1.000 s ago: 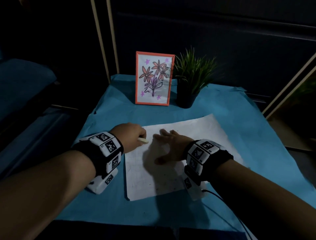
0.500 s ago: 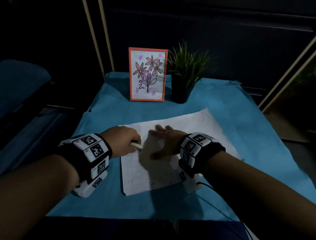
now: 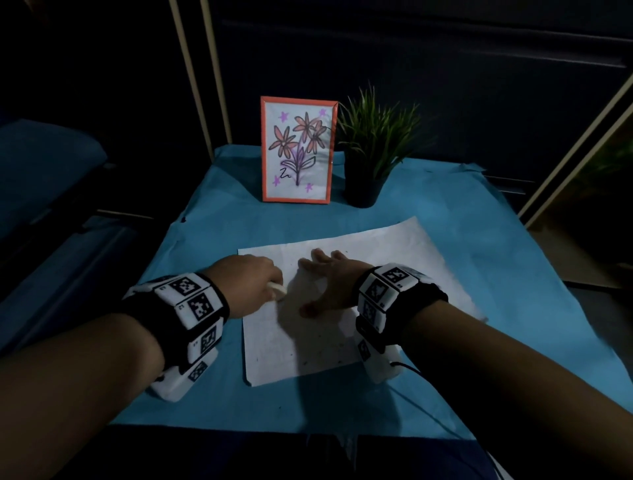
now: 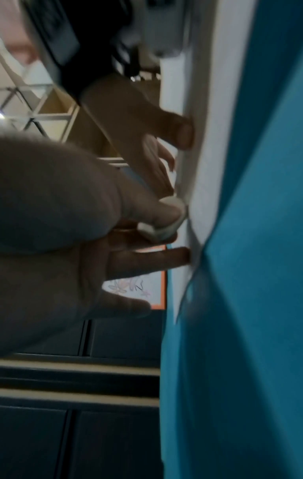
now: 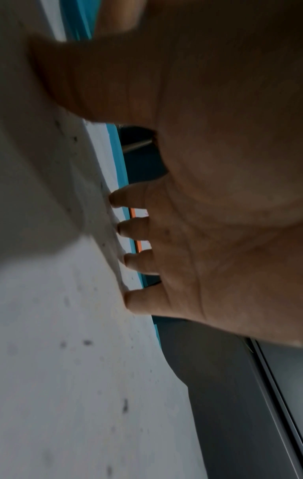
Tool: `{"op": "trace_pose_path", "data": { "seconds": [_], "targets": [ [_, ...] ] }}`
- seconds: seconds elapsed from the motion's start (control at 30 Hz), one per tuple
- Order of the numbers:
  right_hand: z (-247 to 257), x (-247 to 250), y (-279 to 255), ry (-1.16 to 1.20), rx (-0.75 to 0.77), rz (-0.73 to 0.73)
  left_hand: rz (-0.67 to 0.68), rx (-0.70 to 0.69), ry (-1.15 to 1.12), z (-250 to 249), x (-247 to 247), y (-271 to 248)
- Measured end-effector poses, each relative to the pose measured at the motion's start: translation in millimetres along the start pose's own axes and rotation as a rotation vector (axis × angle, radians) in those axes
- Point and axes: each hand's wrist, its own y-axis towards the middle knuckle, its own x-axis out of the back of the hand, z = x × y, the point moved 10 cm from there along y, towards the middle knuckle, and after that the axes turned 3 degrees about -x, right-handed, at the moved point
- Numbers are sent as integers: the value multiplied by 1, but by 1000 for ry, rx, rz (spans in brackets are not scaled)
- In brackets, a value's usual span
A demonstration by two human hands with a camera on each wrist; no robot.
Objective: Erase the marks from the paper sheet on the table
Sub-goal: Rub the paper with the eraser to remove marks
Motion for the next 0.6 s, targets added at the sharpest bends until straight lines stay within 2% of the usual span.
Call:
{"op": "trace_pose_path", "data": {
  "seconds": [0.1, 0.27, 0.47, 0.6],
  "targets": [
    [0, 2, 0, -8, 2, -14, -54, 27, 7, 2, 6, 4],
    [-2, -1, 2, -5, -17, -2, 110, -68, 28, -11, -13, -11],
    [-1, 0, 1, -5, -6, -5, -35, 31, 25, 1, 2, -6],
    [-2, -2, 2, -11, -23, -7, 75, -46, 13, -9, -13, -13]
  ]
}}
